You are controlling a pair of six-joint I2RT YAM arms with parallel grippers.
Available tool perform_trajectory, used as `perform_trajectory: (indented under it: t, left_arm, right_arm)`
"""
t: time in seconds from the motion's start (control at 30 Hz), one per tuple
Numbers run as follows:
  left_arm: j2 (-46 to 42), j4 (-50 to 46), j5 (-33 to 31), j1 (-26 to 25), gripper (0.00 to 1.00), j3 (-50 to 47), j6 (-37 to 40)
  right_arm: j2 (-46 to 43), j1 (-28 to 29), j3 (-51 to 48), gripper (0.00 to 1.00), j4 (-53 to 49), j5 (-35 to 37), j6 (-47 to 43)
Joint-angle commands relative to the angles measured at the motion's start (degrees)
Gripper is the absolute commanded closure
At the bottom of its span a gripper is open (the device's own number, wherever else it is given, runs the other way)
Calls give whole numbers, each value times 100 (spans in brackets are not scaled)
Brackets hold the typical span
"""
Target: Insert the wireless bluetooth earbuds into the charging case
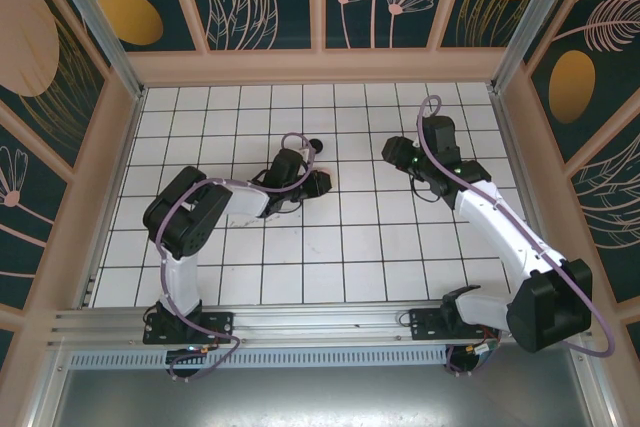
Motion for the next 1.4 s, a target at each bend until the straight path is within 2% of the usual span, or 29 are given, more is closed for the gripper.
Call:
perform_trajectory:
  t: [0.0, 0.07, 0.13, 0.17, 0.2, 0.23, 0.37, 0.53, 0.57, 0.73, 0.83, 1.0, 1.1, 1.2, 1.37]
  left_arm:
    - [151, -436, -200, 23, 72, 168, 104]
    - [140, -589, -289, 23, 66, 175, 187]
    - [109, -816, -408, 22, 50, 173, 298]
    - [75, -868, -453, 23, 40, 331, 340]
    - [28, -923, -523, 22, 7, 341, 383]
    - [-49, -968, -606, 22, 1, 331, 427]
    - [-473, -1372, -1056, 32, 1, 342, 665]
    - [-1390, -1869, -1607, 31, 1, 361, 1205]
    - [-1622, -1922, -1705, 37, 1, 355, 1306]
    - [-2734, -2138, -2418, 37, 1, 307, 1938]
    - [-3406, -1949, -3019, 35, 1, -8, 2515]
    - [-4657, -849, -4141, 36, 1, -1078, 3730]
    - [-5297, 67, -4552, 31, 1, -1871, 4758]
    - [-5764, 654, -4749, 181, 1, -2459, 5371]
    - [-6359, 1009, -4440, 1014, 1, -3128, 5175]
  right_arm:
    - [-148, -40, 88, 51, 53, 30, 31]
    - [-157, -44, 159, 50, 20, 22, 23]
    - [-156, -43, 256, 49, -28, 17, 23]
    - [-162, -47, 303, 49, -45, 6, 14]
    - [-166, -47, 350, 49, -78, 13, 7]
    - [-166, -52, 404, 49, -113, 15, -3]
    - [-215, -107, 556, 39, -264, 85, -52]
    - [-375, -230, 621, 3, -389, 465, -177]
    - [-409, -273, 603, 1, -397, 582, -195]
    - [-432, -400, 397, 1, -218, 1646, -551]
    - [-443, -581, 142, 1, 51, 2298, -783]
    - [-628, -965, -725, 1, 1243, 3296, -1257]
    - [-666, -1117, -1283, 1, 2116, 3732, -1454]
    - [-489, -1234, -1652, 1, 2758, 3692, -1648]
    - [-278, -1260, -2402, 1, 4161, 3285, -2090]
